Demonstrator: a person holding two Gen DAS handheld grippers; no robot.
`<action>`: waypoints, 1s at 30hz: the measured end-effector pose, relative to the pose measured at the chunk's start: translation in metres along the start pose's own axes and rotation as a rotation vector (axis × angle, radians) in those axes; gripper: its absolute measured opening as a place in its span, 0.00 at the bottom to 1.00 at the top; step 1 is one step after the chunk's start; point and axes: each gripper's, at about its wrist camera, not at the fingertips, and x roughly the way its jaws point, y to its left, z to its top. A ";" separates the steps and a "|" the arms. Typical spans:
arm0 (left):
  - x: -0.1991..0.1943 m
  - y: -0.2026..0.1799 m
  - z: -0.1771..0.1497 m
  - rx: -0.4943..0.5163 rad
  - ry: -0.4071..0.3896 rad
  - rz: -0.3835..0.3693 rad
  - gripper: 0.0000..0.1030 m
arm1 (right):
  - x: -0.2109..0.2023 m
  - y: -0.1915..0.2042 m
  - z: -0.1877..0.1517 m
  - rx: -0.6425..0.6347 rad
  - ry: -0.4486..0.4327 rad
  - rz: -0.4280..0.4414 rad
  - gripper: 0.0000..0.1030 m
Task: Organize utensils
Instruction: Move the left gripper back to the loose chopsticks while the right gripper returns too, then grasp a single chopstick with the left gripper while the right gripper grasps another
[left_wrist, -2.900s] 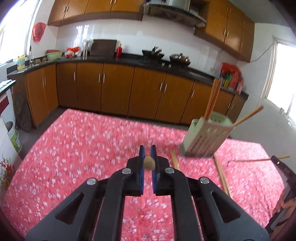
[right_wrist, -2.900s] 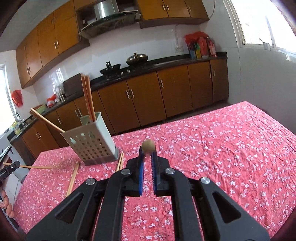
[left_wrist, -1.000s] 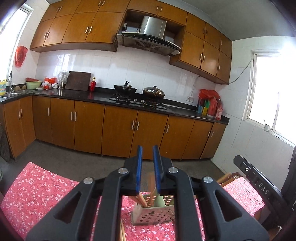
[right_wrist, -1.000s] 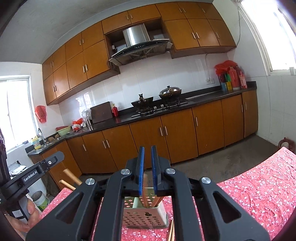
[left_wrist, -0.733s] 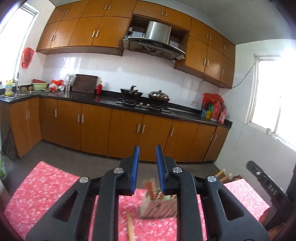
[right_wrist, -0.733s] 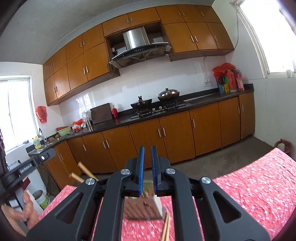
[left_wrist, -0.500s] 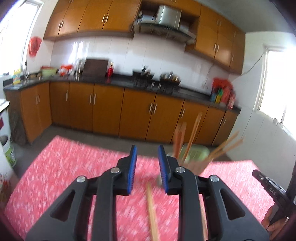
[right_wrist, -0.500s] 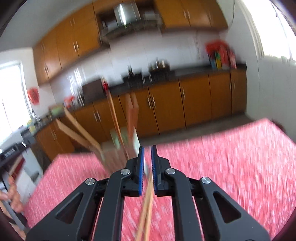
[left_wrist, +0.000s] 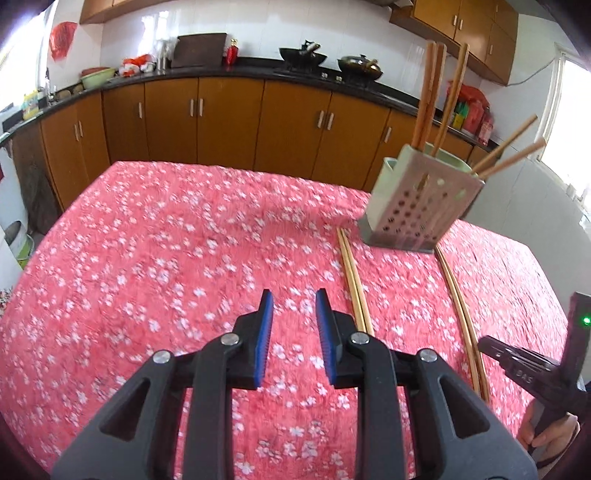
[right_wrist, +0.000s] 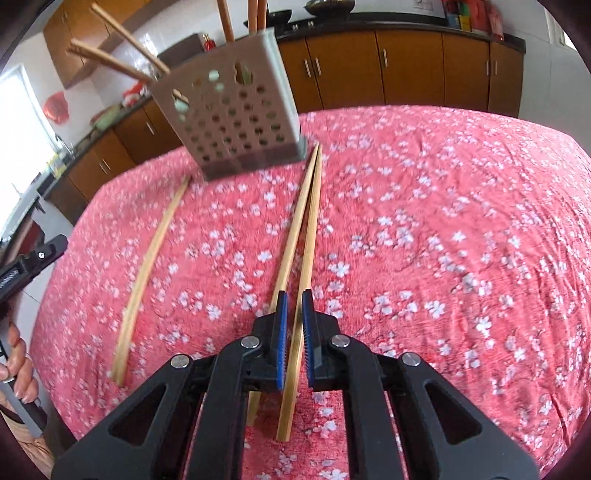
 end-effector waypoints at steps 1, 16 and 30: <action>0.001 -0.001 -0.002 0.002 0.007 -0.013 0.24 | 0.001 -0.001 0.000 -0.004 0.000 -0.012 0.09; 0.038 -0.050 -0.040 0.114 0.174 -0.124 0.18 | -0.008 -0.044 0.002 0.100 -0.058 -0.164 0.08; 0.052 -0.057 -0.047 0.160 0.174 -0.012 0.09 | -0.007 -0.038 0.000 0.078 -0.058 -0.162 0.08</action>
